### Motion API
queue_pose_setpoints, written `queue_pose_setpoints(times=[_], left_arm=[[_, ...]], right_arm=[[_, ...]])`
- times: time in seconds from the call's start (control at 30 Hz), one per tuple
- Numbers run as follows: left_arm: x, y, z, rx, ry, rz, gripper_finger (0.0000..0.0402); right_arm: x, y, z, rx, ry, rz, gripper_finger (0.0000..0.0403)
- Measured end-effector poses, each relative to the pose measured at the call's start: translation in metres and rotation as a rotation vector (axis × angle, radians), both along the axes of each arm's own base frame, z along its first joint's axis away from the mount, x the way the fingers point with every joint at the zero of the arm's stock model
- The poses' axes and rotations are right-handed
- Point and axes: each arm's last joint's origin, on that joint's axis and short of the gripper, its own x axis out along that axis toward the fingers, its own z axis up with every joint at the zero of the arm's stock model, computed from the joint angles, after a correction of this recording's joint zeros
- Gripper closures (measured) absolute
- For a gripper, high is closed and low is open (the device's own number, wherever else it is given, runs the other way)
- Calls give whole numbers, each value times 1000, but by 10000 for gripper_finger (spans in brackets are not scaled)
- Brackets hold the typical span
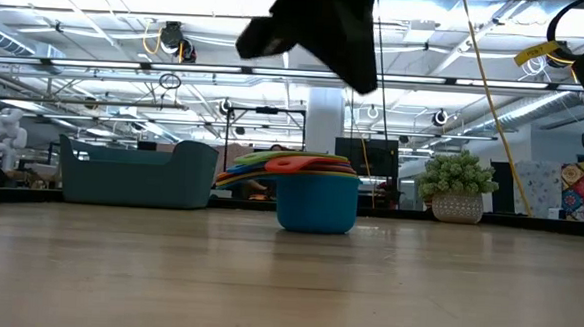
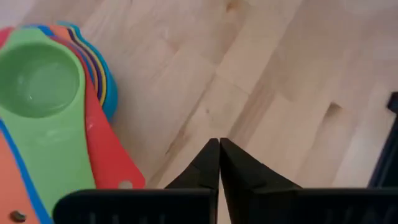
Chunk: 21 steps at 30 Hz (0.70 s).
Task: Nest measuring cups in basket
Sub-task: Adjust the stacked measuring cups
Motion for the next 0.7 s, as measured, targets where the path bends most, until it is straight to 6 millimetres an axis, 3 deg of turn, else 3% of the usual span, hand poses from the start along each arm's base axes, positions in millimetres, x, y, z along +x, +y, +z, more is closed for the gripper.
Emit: queue_pose_setpoints(times=[0.2,0.7], left_arm=[[-4,1,-22,-37,43,43,397],[-8,13,-42,10,105,75,400]], right_arm=[[0,1,0,18,11,9,103],[0,1,0,30,21,-24,103]])
